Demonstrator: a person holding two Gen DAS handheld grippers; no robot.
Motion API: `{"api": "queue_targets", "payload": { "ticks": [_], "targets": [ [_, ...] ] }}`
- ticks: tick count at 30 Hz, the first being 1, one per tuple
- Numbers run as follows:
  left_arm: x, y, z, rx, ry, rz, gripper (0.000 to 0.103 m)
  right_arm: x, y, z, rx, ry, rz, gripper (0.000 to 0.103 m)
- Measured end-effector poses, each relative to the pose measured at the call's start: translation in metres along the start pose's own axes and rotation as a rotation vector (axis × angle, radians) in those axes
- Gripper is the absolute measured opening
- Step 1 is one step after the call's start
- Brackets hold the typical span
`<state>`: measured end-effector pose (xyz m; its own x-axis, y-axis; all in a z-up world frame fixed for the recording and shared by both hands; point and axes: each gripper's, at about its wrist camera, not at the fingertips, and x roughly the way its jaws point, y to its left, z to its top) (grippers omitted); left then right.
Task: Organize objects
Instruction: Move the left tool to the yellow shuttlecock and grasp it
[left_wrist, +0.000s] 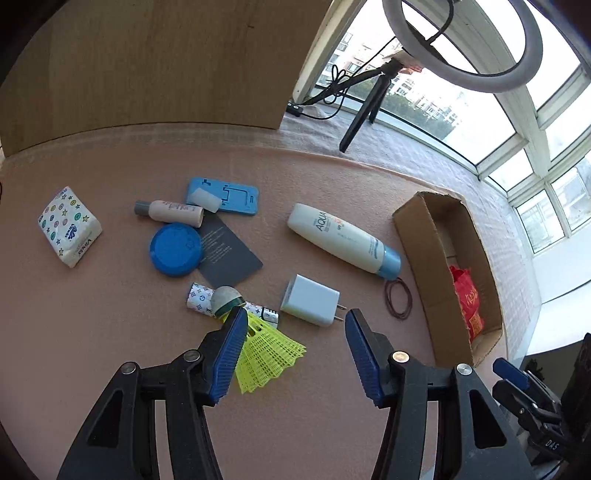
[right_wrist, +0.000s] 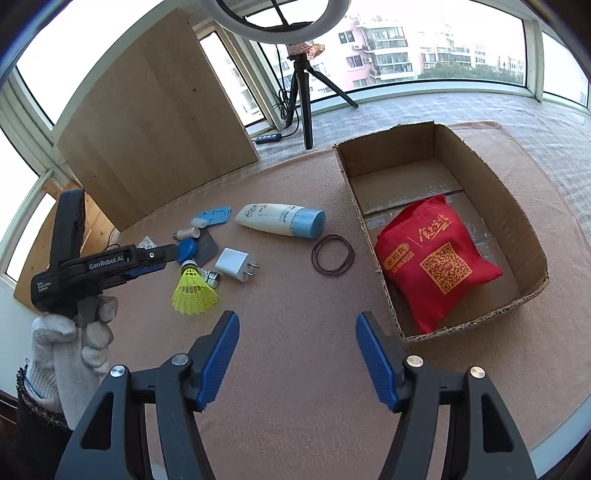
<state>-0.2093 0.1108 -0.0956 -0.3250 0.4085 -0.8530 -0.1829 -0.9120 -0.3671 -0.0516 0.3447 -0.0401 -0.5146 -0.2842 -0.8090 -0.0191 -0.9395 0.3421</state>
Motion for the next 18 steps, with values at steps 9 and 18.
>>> {"api": "queue_targets", "payload": {
  "ticks": [9, 18],
  "targets": [
    [0.044, 0.027, 0.022, -0.027, 0.059, 0.055, 0.038, 0.003, 0.002, -0.02, 0.015, 0.022, -0.039, 0.062],
    [0.059, 0.008, 0.01, 0.07, 0.104, 0.055, 0.031, 0.004, -0.007, -0.026, 0.047, 0.037, -0.057, 0.062]
  ]
}}
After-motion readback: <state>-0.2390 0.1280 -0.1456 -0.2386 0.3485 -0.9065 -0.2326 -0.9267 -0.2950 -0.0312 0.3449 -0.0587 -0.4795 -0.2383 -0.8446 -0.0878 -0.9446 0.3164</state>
